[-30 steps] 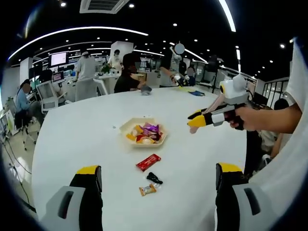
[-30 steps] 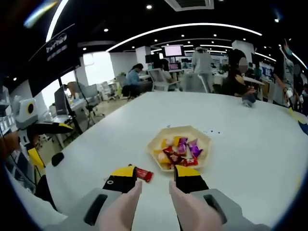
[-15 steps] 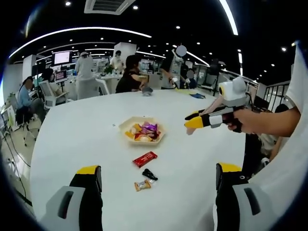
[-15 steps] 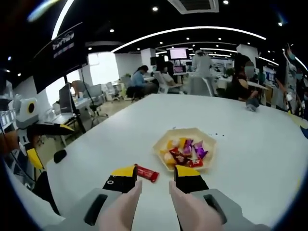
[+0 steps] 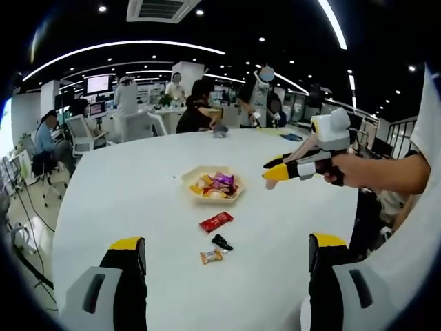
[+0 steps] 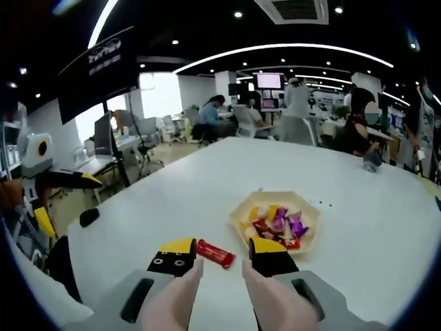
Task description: Place the target food into the container with the food tongs after gripping and lifting it, then release it inside without dropping or visibly crushing the food.
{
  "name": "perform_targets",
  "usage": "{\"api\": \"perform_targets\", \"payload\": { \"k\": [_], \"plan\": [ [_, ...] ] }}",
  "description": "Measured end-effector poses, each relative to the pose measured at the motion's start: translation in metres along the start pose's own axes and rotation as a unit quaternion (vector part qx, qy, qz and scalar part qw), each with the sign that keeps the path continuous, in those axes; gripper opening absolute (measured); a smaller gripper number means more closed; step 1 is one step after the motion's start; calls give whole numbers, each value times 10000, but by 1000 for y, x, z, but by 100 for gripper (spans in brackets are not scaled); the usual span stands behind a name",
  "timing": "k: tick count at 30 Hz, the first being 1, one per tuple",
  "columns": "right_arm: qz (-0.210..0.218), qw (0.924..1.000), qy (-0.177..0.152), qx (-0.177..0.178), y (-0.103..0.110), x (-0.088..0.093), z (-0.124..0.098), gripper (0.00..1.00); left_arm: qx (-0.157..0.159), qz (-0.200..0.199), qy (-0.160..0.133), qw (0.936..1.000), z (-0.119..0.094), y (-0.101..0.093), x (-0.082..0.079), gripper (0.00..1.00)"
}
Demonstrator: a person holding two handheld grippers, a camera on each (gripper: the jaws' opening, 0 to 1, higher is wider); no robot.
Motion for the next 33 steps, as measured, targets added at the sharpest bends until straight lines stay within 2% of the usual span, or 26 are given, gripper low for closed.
{"api": "perform_targets", "payload": {
  "k": [8,11,13,17,20,24,33],
  "plan": [
    [58,9997,164,-179,8,8,18,30,-46,-86,-33,9999,-3,0,6,99],
    [155,9992,265,-253,13,12,26,30,-63,-135,38,9999,-4,0,8,99],
    [54,9991,289,-290,15,13,28,30,6,-176,23,9998,-4,-1,9,99],
    [76,9992,331,-228,10,15,33,30,-5,-194,-14,9998,-2,5,12,99],
    [155,9991,378,-137,8,16,34,30,54,-248,-28,9997,1,1,10,99],
    [109,9990,406,-138,7,17,36,30,169,-209,-25,9996,6,-1,10,98],
    [-12,9987,431,-261,4,20,45,30,104,-177,-2,9998,6,7,7,98]
  ]
}}
Point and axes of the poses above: the point that each gripper's makers call its tool centre point, and the gripper's own axes: z roughly forward along the fingers, y roughly to its left, x roughly out of its underside, the point moved 10 cm from there along -z, roughly backward along the fingers, and after that the axes turned 15 degrees about -y, right-handed, at the moved point
